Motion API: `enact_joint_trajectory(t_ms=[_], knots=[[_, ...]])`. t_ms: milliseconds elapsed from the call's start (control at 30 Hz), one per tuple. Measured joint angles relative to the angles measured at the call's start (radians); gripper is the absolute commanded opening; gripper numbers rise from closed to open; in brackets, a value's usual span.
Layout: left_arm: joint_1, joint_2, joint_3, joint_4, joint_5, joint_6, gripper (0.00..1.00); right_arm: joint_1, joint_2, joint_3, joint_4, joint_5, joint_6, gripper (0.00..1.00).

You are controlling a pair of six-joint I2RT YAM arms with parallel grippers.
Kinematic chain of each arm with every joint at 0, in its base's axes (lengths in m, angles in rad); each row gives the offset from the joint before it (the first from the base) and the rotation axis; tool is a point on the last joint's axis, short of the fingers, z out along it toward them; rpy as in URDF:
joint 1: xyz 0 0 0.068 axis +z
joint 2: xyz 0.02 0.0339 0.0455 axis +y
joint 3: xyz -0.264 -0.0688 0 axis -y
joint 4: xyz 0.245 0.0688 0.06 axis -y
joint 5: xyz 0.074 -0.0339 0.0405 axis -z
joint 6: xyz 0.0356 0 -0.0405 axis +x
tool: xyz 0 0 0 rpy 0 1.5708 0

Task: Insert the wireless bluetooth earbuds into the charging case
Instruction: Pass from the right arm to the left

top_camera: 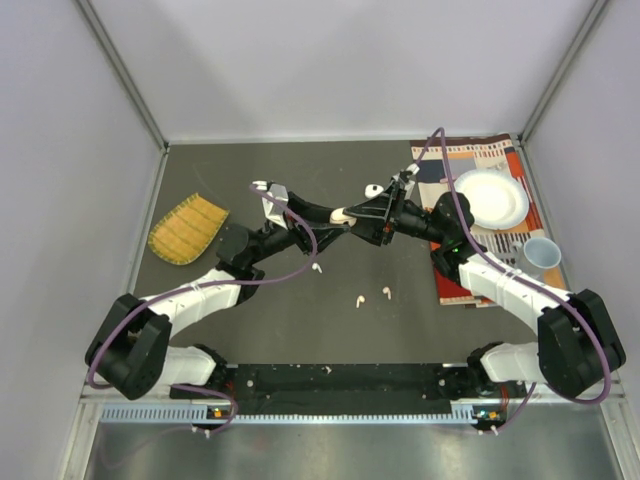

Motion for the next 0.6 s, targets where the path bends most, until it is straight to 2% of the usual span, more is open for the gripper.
enact_joint_trajectory(t_ms=[167, 367, 600], knots=[[-0.003, 0.004, 0.0, 0.006, -0.003, 0.002, 0.49, 0.0, 0.0, 0.0, 0.001, 0.001, 0.0, 0.0], [-0.008, 0.01, 0.0, 0.015, -0.014, 0.002, 0.56, 0.0, 0.0, 0.0, 0.001, 0.0, 0.001, 0.0], [-0.01, 0.011, 0.0, 0.015, -0.027, 0.002, 0.54, 0.001, 0.0, 0.0, 0.001, 0.001, 0.005, 0.0]])
